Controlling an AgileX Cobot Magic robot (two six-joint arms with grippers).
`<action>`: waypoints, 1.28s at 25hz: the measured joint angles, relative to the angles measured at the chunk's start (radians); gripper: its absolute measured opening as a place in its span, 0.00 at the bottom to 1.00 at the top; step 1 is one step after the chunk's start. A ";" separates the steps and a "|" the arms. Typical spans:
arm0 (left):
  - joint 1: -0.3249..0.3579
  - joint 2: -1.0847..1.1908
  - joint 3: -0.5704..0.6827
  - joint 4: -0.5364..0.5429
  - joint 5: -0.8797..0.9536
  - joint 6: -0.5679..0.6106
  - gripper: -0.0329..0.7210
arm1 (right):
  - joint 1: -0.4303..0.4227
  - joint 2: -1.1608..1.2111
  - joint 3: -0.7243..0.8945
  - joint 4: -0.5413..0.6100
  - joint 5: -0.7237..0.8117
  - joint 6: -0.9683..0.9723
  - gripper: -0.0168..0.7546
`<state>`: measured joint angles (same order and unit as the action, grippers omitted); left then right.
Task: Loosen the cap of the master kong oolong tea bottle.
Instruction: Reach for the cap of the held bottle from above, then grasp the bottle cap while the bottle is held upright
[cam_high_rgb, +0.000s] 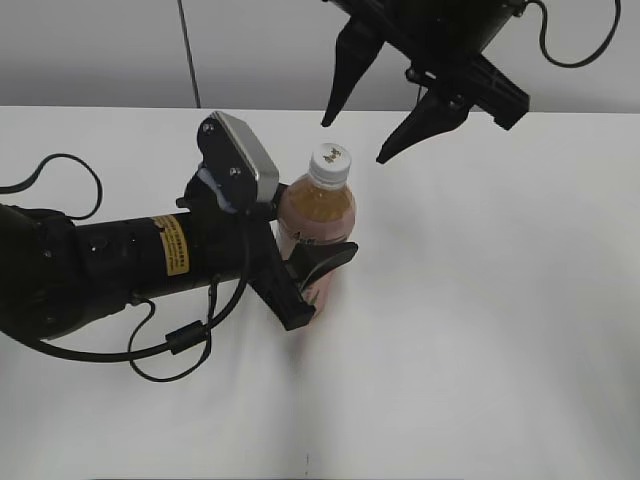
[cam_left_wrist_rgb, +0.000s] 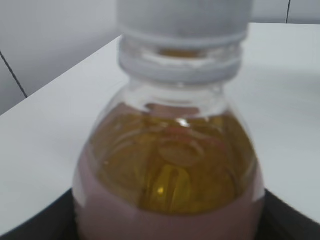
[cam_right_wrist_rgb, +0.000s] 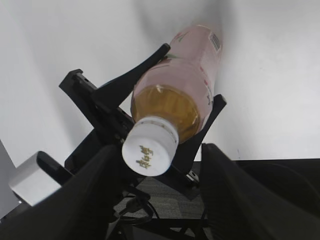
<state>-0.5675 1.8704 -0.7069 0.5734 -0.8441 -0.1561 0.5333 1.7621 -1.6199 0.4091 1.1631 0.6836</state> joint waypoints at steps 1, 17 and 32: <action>0.000 0.000 0.000 0.000 0.000 0.000 0.62 | 0.000 0.004 0.000 0.000 0.004 0.003 0.54; 0.000 0.000 0.000 0.008 0.000 0.013 0.62 | 0.042 0.043 0.000 0.014 -0.030 0.044 0.54; 0.000 0.000 0.000 0.009 0.000 0.015 0.62 | 0.042 0.050 0.000 -0.023 -0.028 0.053 0.42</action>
<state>-0.5675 1.8704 -0.7069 0.5828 -0.8440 -0.1408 0.5751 1.8125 -1.6199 0.3861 1.1355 0.7368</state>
